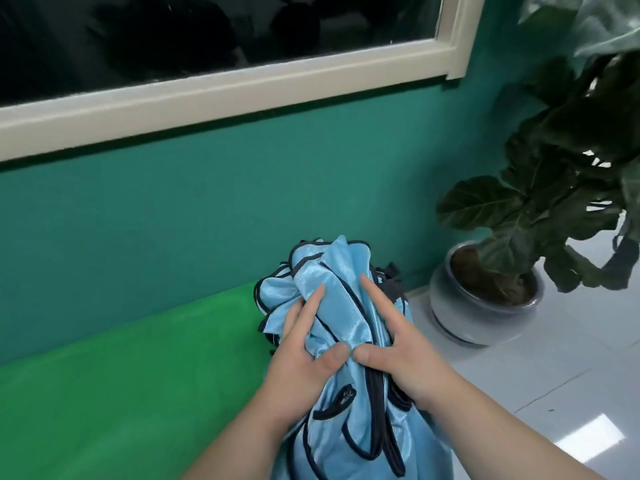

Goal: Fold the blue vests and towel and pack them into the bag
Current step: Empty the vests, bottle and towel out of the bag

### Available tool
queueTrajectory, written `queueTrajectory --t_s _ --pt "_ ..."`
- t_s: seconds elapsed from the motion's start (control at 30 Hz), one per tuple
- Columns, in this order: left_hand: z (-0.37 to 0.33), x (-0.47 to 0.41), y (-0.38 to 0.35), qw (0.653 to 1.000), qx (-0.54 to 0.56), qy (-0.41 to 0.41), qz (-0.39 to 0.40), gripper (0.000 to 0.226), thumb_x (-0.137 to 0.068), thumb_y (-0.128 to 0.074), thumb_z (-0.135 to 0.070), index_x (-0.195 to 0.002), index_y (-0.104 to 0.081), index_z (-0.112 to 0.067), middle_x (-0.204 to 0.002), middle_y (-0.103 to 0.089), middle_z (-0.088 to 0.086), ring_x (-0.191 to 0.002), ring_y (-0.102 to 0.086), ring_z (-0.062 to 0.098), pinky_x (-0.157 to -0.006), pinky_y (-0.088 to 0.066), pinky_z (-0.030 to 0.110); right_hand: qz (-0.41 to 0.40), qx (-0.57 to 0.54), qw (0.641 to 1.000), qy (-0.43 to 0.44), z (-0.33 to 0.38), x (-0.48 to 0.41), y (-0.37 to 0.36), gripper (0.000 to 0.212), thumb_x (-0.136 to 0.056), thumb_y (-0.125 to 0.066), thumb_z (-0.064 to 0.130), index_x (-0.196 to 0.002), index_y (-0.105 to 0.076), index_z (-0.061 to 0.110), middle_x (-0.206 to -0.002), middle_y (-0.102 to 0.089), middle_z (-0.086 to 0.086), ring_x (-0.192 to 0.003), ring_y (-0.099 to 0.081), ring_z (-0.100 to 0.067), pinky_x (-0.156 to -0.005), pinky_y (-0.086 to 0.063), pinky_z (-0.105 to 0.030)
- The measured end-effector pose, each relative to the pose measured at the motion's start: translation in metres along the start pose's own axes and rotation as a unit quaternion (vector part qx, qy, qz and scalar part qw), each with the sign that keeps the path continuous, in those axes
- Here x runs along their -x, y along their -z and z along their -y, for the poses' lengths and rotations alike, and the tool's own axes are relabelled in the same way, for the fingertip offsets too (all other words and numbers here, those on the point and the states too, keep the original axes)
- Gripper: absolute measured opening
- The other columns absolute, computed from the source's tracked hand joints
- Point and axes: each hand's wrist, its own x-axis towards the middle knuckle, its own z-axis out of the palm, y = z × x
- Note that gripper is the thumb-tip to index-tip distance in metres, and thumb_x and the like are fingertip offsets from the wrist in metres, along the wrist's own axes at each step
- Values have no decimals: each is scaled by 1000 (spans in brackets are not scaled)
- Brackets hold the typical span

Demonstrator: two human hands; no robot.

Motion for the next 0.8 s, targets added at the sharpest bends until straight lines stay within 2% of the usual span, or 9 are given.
queueTrajectory --t_s 0.07,0.17,0.23,0.3,0.37,0.43,0.5,0.63,0.8 --pt "-15 20 6 1000 -6 -2 -21 79 -68 -67 -65 -136 -26 -72 -158 -16 -27 -141 -14 -16 -105 -24 8 17 9 1000 15 13 11 -11 91 -75 -83 25 -141 -34 65 -136 -38 50 -132 -33 20 -101 -36 -8" --pt "-34 55 9 998 -24 -6 -50 79 -69 -68 -65 -135 -26 -72 -158 -17 -25 -142 -15 -14 -106 -23 10 48 7 998 36 31 35 -23 89 -70 -81 34 -139 -35 66 -143 -39 42 -137 -33 13 -113 -34 -24" --pt "-45 79 11 997 -32 -8 -71 77 -69 -65 -67 -136 -27 -71 -159 -18 -22 -145 -15 -10 -112 -23 17 63 9 997 46 43 52 -31 89 -66 -81 41 -138 -36 66 -143 -40 41 -138 -34 11 -116 -33 -30" --pt "-55 100 14 995 -42 -12 -85 75 -77 -70 -58 -138 -28 -69 -159 -19 -20 -145 -16 -8 -116 -22 23 75 7 996 51 53 68 -39 90 -64 -82 44 -138 -35 67 -146 -39 38 -140 -34 7 -117 -33 -37" --pt "-62 119 19 993 -52 -12 -105 71 -85 -70 -48 -139 -28 -66 -159 -20 -20 -145 -17 -8 -115 -22 19 94 5 994 56 60 81 -49 90 -65 -82 44 -138 -35 67 -149 -38 34 -141 -36 1 -117 -34 -43" --pt "-69 136 26 991 -55 -10 -119 71 -81 -65 -51 -140 -27 -63 -157 -21 -22 -143 -18 -11 -105 -22 4 107 2 992 60 68 90 -60 90 -65 -83 45 -139 -36 66 -150 -39 31 -141 -38 -1 -117 -35 -45" --pt "-74 149 36 990 -55 -9 -132 73 -77 -63 -54 -141 -28 -61 -156 -23 -22 -140 -19 -15 -97 -21 -4 118 2 991 67 75 95 -73 90 -65 -84 46 -139 -36 66 -151 -39 29 -141 -39 -5 -116 -36 -47" --pt "-74 163 60 987 -57 -17 -152 68 -79 -62 -48 -137 -29 -61 -152 -27 -22 -131 -22 -25 -93 -22 -8 125 12 989 74 82 92 -101 91 -61 -81 47 -137 -36 68 -149 -40 31 -139 -40 0 -116 -37 -44" --pt "-55 156 115 982 -59 -19 -176 67 -78 -61 -46 -135 -29 -63 -150 -28 -21 -125 -23 -31 -89 -23 -9 150 15 985 79 86 55 -152 90 -62 -82 45 -137 -36 68 -149 -39 33 -139 -39 2 -117 -36 -43"
